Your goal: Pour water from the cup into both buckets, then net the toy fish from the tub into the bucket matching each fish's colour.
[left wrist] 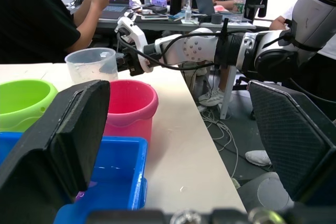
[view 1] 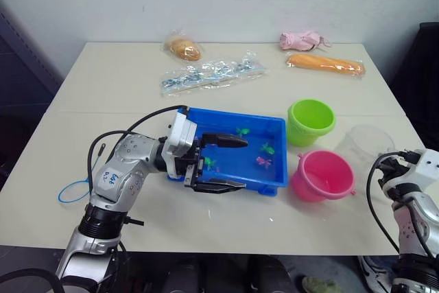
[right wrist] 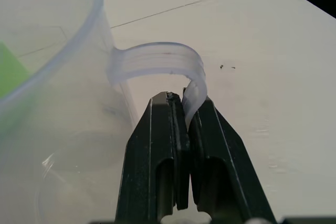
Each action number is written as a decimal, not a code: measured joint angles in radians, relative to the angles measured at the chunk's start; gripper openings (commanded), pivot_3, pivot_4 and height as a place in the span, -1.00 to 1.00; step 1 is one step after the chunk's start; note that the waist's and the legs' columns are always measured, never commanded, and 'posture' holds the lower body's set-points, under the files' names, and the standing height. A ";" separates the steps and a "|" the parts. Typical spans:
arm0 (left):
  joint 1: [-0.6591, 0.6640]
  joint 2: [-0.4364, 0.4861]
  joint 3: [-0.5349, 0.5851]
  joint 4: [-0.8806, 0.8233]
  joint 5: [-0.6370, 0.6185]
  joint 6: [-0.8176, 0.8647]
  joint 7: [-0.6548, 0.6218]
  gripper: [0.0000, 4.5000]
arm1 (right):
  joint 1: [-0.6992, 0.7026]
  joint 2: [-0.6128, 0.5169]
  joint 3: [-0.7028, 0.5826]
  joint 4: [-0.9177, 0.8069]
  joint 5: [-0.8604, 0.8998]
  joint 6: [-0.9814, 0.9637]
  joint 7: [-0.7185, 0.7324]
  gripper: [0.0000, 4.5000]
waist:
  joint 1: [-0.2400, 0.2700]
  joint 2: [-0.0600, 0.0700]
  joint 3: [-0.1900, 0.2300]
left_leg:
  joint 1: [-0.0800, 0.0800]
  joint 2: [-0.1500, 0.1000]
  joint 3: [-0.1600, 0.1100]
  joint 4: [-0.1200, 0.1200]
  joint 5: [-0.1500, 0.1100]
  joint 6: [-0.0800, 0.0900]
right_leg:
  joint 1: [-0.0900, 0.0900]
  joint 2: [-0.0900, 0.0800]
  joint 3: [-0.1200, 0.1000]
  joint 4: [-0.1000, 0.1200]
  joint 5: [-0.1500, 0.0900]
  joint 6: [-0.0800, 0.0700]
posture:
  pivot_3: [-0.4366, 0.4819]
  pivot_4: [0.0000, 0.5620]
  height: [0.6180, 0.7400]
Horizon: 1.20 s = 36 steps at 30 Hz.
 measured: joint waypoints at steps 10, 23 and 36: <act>0.000 0.000 0.000 0.000 0.004 -0.003 0.014 1.00 | -0.021 -0.004 0.000 0.148 -0.037 -0.158 0.036 -0.13 | -0.001 0.000 0.000 | 0.000 0.000 0.000 0.000 0.000 0.000 | 0.000 0.000 0.000 0.000 0.000 0.000 | -0.05 -0.47 1.00; 0.003 0.028 0.011 0.011 0.005 -0.006 0.014 1.00 | 0.295 -0.014 -0.059 -0.105 0.022 -0.067 0.065 0.97 | 0.002 0.000 0.000 | 0.000 0.001 0.000 0.000 0.000 0.000 | 0.000 0.000 0.000 0.000 0.000 0.000 | -0.05 -0.47 1.00; 0.249 0.226 0.323 -0.003 -0.034 0.018 0.098 1.00 | 0.542 -0.220 -0.146 -0.708 0.255 -0.064 0.424 0.97 | 0.000 0.002 0.002 | 0.002 0.006 0.000 0.000 -0.005 -0.001 | 0.000 0.002 0.003 -0.001 -0.001 -0.002 | -0.05 -0.47 1.00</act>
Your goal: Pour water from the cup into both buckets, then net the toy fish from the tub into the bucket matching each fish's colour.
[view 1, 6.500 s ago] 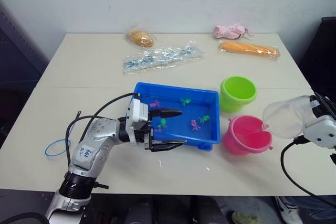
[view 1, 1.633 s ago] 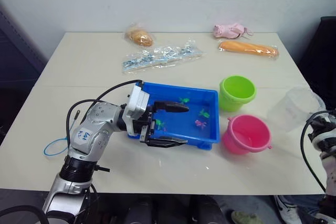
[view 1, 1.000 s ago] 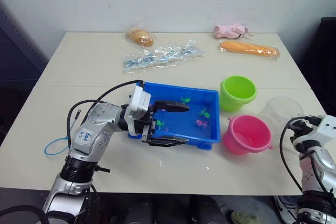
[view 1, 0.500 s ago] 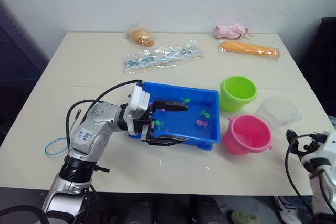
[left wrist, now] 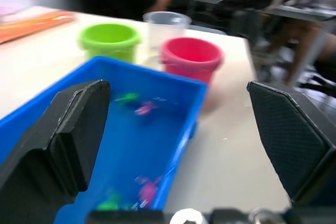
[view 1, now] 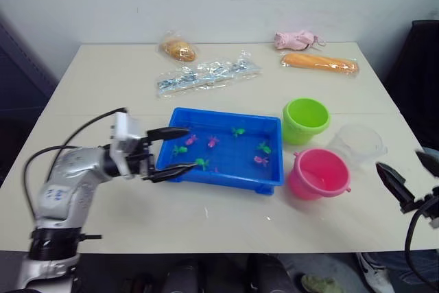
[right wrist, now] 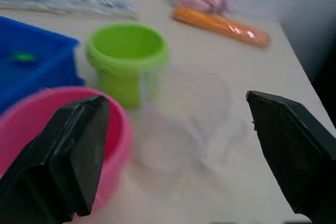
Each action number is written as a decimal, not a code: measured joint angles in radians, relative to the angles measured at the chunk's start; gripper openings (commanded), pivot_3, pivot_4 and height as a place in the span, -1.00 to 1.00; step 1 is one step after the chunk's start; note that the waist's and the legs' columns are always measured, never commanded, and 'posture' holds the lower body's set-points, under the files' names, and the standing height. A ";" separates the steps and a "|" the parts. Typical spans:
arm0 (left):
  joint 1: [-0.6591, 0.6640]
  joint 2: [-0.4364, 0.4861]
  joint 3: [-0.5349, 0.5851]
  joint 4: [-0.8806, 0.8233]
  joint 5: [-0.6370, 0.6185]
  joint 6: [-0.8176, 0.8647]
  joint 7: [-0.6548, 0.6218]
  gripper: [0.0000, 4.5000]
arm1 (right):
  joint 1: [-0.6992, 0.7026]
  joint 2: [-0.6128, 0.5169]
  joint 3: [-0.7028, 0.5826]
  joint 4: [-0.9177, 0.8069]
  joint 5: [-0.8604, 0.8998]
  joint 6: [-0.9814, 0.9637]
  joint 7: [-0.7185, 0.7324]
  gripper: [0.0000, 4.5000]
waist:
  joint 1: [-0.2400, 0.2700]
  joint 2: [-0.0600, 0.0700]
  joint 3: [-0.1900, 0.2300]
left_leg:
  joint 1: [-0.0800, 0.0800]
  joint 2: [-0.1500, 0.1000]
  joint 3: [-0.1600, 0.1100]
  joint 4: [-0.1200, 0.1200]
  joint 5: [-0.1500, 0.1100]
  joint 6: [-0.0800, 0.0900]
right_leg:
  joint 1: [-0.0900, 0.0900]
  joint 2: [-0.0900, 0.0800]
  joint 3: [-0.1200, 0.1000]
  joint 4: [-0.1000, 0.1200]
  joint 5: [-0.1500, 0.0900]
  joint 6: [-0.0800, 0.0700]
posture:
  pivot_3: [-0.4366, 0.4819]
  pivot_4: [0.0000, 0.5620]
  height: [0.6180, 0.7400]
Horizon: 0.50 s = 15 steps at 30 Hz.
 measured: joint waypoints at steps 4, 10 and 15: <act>0.134 0.031 0.117 0.030 0.017 -0.039 0.028 1.00 | -0.077 -0.103 0.052 -0.067 0.062 0.033 0.086 0.97 | 0.002 -0.001 0.001 | -0.001 0.000 -0.001 0.000 -0.001 0.000 | 0.000 0.000 -0.001 -0.001 0.000 -0.001 | -0.05 -0.47 1.00; 0.283 -0.034 0.374 0.126 0.044 -0.158 0.200 1.00 | -0.191 -0.108 0.314 -0.174 0.053 0.020 0.171 0.97 | 0.004 -0.006 0.003 | -0.003 0.001 -0.002 0.000 -0.003 0.000 | 0.000 -0.001 -0.002 -0.002 0.000 -0.001 | -0.05 -0.47 1.00; 0.491 -0.100 0.516 0.157 0.061 -0.191 0.297 1.00 | -0.232 -0.060 0.418 -0.127 -0.043 -0.112 0.272 0.97 | 0.001 -0.010 0.003 | -0.003 0.000 0.000 0.001 -0.005 0.001 | 0.001 0.000 -0.004 -0.005 0.000 -0.001 | -0.05 -0.47 1.00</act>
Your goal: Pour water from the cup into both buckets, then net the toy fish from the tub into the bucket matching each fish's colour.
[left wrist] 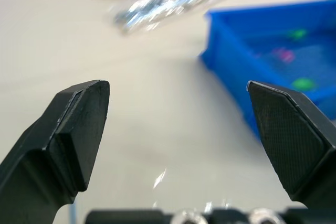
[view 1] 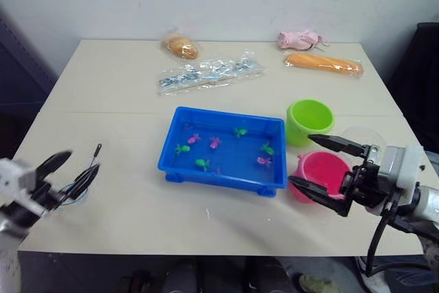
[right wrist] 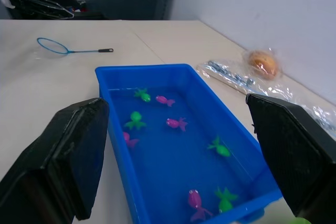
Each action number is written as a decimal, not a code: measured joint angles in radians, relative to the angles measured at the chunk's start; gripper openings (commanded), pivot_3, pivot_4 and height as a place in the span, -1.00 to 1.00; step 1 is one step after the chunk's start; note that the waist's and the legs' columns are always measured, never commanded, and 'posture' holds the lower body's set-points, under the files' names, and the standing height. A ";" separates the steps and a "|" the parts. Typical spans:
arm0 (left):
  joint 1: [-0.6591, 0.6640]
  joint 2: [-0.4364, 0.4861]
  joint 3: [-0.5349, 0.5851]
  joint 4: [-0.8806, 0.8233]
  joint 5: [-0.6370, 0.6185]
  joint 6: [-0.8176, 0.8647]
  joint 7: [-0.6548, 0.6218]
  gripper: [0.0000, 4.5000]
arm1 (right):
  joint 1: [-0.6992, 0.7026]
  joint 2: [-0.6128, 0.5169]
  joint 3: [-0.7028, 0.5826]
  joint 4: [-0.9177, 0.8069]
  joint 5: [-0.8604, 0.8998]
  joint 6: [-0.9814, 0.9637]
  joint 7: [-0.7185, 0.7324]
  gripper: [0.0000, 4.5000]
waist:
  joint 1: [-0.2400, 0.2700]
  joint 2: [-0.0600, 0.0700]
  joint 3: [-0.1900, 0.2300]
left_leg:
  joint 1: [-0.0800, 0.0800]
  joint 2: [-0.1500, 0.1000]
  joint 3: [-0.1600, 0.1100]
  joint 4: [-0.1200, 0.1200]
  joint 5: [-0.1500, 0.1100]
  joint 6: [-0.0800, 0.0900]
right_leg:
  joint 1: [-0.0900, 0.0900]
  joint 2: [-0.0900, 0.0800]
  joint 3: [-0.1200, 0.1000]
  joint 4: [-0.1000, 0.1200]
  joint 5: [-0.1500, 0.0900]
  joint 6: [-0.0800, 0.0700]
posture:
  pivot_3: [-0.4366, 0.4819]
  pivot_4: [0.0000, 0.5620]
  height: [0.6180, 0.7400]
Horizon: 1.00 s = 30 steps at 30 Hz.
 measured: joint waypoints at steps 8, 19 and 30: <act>0.186 -0.159 0.187 0.013 -0.025 0.008 0.217 1.00 | 0.016 0.081 0.080 0.103 0.052 -0.124 0.235 0.97 | 0.000 -0.007 -0.001 | 0.001 0.002 -0.001 0.002 -0.005 0.000 | 0.002 -0.007 0.005 -0.005 0.000 -0.001 | -0.05 -0.47 1.00; 0.097 -0.058 0.082 -0.153 -0.043 0.215 0.393 1.00 | -0.006 0.094 0.142 0.131 0.071 -0.138 0.310 0.97 | 0.029 -0.010 -0.004 | 0.001 0.002 -0.003 0.002 -0.005 -0.003 | 0.001 -0.009 0.003 -0.002 -0.001 -0.004 | -0.05 -0.47 1.00; -0.387 0.304 -0.336 0.141 0.082 0.675 0.420 1.00 | -0.053 0.097 0.157 0.140 0.058 -0.115 0.249 0.97 | 0.006 -0.007 -0.004 | 0.000 0.002 0.006 0.001 -0.003 -0.004 | -0.006 0.002 0.000 0.008 -0.001 -0.004 | -0.05 -0.47 1.00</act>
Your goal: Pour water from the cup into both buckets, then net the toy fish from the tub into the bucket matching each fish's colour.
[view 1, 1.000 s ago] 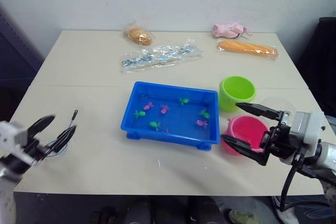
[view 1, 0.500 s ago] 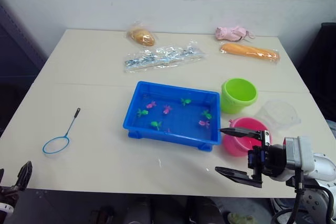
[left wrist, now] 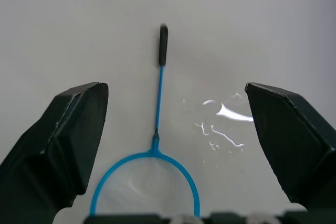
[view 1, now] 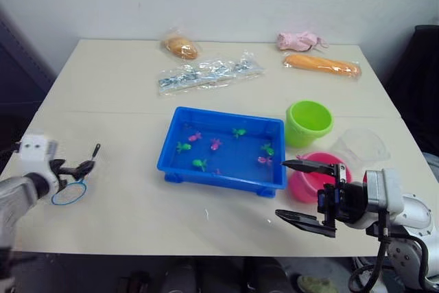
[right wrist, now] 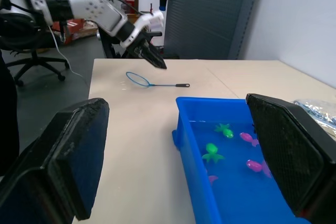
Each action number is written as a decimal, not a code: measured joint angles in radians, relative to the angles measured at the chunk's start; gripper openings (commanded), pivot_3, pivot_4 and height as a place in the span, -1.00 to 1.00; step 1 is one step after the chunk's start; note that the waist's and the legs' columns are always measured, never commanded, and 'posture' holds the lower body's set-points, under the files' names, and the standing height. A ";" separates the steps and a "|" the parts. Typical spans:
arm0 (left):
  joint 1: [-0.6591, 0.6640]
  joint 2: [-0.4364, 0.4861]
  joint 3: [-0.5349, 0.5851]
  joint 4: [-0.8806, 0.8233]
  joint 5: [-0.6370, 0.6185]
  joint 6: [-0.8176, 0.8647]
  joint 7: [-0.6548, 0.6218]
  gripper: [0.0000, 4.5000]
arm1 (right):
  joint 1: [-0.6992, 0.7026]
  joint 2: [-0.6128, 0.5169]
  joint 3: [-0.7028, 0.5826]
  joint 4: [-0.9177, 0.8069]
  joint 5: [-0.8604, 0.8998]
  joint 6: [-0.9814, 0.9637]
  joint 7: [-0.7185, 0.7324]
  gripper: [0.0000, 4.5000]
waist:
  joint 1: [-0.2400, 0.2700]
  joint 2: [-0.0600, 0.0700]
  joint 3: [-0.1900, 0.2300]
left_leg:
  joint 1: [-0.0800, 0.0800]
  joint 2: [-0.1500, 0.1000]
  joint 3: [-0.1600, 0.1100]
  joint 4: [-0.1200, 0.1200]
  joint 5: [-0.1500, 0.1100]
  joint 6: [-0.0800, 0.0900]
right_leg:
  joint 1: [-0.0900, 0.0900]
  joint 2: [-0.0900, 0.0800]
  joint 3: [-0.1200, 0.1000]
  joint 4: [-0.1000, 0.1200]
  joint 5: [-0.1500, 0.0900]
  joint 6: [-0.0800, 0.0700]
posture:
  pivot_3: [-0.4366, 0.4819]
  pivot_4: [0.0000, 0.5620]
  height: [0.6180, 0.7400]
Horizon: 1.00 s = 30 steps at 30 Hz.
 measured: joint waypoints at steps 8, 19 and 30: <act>-0.262 -0.021 -0.213 0.362 0.154 -0.077 -0.101 0.76 | 0.011 0.000 -0.001 -0.023 -0.035 0.001 -0.066 1.00 | -0.002 -0.002 0.000 | 0.000 -0.001 0.008 0.000 0.003 -0.002 | -0.007 0.000 0.004 0.006 0.000 0.000 | -0.05 -0.47 1.00; -0.302 -0.021 -0.230 0.491 0.242 -0.111 -0.192 -0.94 | 0.082 0.000 -0.052 -0.021 -0.043 -0.032 -0.059 1.00 | 0.015 0.002 -0.003 | 0.004 0.000 0.016 0.000 0.003 0.001 | -0.010 -0.002 0.014 0.012 0.000 0.000 | -0.05 -0.47 1.00; -0.218 0.006 -0.050 0.281 0.095 -0.602 -0.589 -0.94 | 0.108 -0.073 -0.082 -0.048 0.014 0.077 -0.084 1.00 | 0.016 -0.013 -0.001 | 0.000 0.001 0.015 0.002 0.004 0.000 | -0.013 -0.004 0.013 0.012 0.002 -0.002 | -0.05 -0.47 1.00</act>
